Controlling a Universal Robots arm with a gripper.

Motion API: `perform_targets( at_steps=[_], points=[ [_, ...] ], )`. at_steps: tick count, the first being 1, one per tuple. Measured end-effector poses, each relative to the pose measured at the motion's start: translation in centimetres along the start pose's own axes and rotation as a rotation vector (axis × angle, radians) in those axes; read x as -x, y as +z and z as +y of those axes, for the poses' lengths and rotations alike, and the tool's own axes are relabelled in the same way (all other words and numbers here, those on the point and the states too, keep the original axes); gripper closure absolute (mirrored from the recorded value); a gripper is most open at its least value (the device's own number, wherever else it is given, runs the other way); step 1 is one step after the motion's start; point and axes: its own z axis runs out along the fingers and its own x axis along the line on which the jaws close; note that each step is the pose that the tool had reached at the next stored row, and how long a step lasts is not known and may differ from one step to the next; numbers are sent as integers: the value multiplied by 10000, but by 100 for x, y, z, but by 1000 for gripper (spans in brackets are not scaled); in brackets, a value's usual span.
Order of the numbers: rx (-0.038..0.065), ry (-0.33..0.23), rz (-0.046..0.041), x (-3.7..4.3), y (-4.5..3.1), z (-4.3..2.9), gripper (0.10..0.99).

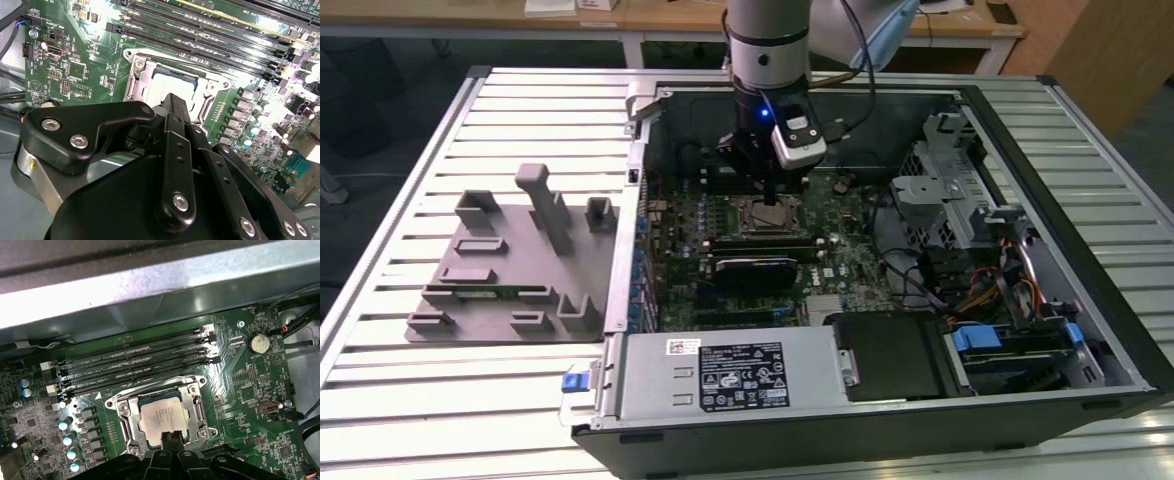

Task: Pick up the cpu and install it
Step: 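Install the second cpu locking lever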

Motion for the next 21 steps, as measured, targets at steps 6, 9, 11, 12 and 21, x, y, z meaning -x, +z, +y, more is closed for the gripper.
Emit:
perform_targets(
  at_steps=[6,9,11,12,21],
  points=[
    [-1,-1,1,3,-27,-1,980],
    [-1,0,0,6,-56,-2,980],
    [2,0,-1,6,-57,-1,980],
    [3,0,-1,6,-57,-1,980],
    [-1,-1,1,17,-55,-44,980]
  ],
)
